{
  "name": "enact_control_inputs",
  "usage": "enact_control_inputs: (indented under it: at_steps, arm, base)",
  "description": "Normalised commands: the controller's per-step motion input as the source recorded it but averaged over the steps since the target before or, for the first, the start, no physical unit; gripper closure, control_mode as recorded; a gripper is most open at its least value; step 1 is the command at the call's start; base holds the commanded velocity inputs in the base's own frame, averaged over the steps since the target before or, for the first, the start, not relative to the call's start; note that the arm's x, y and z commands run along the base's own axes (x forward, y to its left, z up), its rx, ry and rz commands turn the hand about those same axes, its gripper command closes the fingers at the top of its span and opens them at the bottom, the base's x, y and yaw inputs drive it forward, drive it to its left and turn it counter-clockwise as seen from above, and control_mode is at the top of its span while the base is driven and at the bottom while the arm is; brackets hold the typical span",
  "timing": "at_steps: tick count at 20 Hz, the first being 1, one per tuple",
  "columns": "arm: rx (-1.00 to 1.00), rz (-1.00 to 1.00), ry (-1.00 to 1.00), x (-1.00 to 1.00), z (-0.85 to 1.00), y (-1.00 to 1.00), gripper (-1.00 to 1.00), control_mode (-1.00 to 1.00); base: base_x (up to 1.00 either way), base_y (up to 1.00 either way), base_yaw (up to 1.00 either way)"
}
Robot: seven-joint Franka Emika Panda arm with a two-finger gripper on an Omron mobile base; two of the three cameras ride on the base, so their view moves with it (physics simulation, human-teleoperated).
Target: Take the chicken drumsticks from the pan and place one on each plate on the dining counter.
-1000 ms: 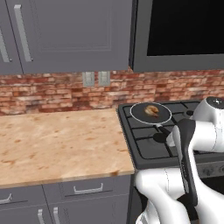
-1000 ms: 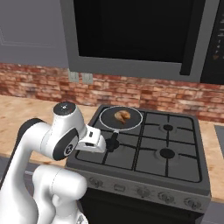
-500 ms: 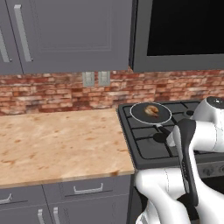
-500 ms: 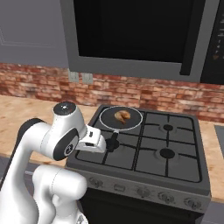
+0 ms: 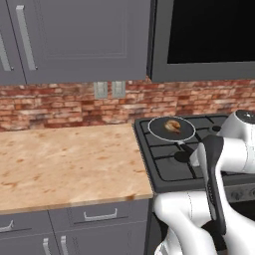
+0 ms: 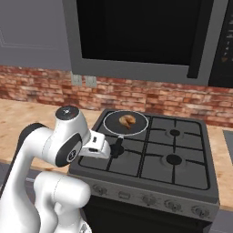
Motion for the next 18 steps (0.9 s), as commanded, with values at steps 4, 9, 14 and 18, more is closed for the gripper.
enact_control_inputs:
  at_steps: [4, 9, 14, 18]
  arm:
    - [-0.03, -0.03, -0.4, 0.0, 0.09, 0.0, -1.0, -1.0]
    - [-0.06, -0.01, -0.34, 0.23, 0.12, 0.01, -1.0, -1.0]
    - [-0.07, 0.0, -0.09, 0.47, 0.16, 0.0, -1.0, -1.0]
    - [-0.02, 0.0, 0.05, 0.65, 0.02, 0.0, -1.0, -1.0]
  base:
    - [0.0, 0.0, 0.0]
    - [0.0, 0.0, 0.0]
    - [0.0, 0.0, 0.0]
    - [0.0, 0.0, 0.0]
